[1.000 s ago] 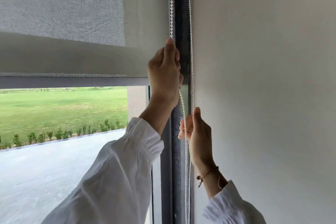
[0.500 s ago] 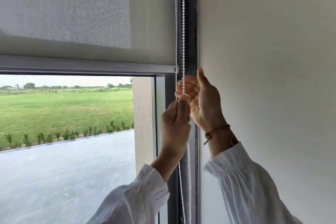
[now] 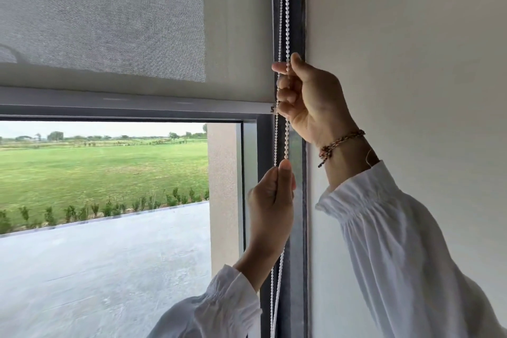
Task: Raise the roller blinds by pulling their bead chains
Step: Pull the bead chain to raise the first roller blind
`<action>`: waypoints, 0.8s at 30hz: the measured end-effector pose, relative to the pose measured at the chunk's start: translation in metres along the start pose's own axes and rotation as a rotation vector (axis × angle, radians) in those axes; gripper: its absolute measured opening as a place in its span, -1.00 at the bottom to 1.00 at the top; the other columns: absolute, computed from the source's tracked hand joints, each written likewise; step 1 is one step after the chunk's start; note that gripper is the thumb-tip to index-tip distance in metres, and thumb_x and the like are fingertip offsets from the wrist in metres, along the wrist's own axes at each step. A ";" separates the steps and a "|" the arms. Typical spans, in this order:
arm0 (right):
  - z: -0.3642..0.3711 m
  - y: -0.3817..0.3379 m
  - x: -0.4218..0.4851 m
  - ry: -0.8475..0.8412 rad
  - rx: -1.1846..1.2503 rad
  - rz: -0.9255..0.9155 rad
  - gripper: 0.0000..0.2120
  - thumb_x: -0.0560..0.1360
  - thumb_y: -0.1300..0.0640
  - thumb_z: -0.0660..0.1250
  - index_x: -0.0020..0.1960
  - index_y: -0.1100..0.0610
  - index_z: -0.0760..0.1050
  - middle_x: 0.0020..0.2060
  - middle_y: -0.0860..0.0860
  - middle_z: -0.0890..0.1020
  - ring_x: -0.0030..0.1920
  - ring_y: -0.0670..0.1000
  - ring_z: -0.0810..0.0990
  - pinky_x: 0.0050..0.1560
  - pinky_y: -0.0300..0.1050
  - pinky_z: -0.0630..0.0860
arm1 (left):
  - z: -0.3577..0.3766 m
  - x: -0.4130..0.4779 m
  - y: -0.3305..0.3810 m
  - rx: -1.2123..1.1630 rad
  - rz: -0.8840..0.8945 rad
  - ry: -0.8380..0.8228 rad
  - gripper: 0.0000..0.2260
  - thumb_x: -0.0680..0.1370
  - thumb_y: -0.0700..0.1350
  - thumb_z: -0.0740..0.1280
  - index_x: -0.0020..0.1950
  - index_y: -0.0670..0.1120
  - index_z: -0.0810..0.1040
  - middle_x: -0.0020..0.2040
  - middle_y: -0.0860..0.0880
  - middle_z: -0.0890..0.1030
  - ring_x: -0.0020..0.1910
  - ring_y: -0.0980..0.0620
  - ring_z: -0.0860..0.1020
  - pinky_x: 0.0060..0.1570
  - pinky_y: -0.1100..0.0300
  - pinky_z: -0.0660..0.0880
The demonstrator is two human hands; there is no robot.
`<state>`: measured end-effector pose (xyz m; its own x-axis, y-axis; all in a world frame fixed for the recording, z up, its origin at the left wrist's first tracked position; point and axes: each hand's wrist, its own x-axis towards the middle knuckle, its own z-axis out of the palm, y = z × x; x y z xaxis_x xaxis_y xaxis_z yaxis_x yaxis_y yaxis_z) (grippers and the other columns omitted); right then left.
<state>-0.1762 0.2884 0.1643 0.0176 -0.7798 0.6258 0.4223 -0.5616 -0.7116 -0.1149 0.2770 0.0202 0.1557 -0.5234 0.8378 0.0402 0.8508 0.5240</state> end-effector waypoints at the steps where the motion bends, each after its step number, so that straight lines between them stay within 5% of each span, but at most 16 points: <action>1: 0.001 0.001 0.000 0.017 0.007 -0.007 -0.70 0.60 0.04 0.08 -0.15 0.17 0.49 -0.54 -0.08 0.37 -0.63 -0.17 0.24 -0.62 -0.31 0.14 | 0.002 0.000 0.001 0.015 0.014 -0.001 -0.61 0.57 -0.01 0.15 -0.47 0.07 0.29 -0.58 0.10 0.30 -0.55 0.14 0.22 -0.49 0.24 0.16; 9: -0.001 0.003 -0.001 0.090 0.005 -0.106 -0.74 0.60 0.14 0.09 -0.14 0.18 0.50 -0.48 -0.05 0.34 -0.62 -0.16 0.21 -0.65 -0.33 0.11 | 0.004 0.010 0.002 -0.009 -0.028 -0.061 -0.61 0.60 -0.09 0.14 -0.45 0.02 0.27 -0.61 0.11 0.29 -0.59 0.20 0.20 -0.52 0.28 0.13; 15: 0.002 0.023 -0.005 0.100 -0.035 -0.014 -0.76 0.59 0.19 0.10 -0.12 0.17 0.51 -0.43 -0.02 0.41 -0.54 -0.14 0.28 -0.53 -0.30 0.19 | -0.009 0.019 0.009 -0.206 -0.256 -0.136 -0.67 0.61 -0.06 0.09 -0.31 -0.12 0.41 -0.59 0.11 0.25 -0.62 0.19 0.15 -0.61 0.38 0.12; 18: 0.011 0.029 -0.009 0.179 -0.122 -0.034 -0.80 0.57 0.19 0.13 -0.08 0.19 0.53 -0.39 0.00 0.48 -0.46 -0.10 0.36 -0.40 -0.22 0.30 | -0.024 0.022 0.009 -0.115 -0.305 -0.158 -0.72 0.61 0.00 0.07 -0.09 -0.09 0.50 -0.41 -0.01 0.43 -0.47 0.13 0.39 -0.51 0.31 0.34; 21: 0.021 0.039 -0.010 0.371 -0.508 -0.235 -0.78 0.52 0.14 0.18 0.06 0.20 0.54 -0.13 0.07 0.63 -0.12 0.03 0.57 -0.09 -0.03 0.50 | -0.044 0.023 0.008 0.040 -0.386 -0.193 -0.71 0.60 0.06 0.06 0.21 0.01 0.44 0.05 -0.05 0.56 0.05 0.06 0.51 -0.11 0.18 0.52; 24: 0.039 0.060 -0.021 0.570 -0.826 -0.441 -0.58 0.47 0.02 0.17 0.29 0.12 0.39 0.32 0.09 0.45 0.35 0.09 0.33 0.32 0.06 0.24 | -0.075 0.022 0.013 0.145 -0.390 -0.141 -0.68 0.60 0.02 0.11 0.32 -0.02 0.38 0.26 -0.05 0.50 0.11 0.11 0.47 -0.02 0.17 0.50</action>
<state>-0.1155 0.2822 0.1208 -0.4979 -0.3588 0.7895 -0.4527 -0.6689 -0.5896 -0.0367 0.2806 0.0338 0.0196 -0.8140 0.5805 -0.0708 0.5780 0.8129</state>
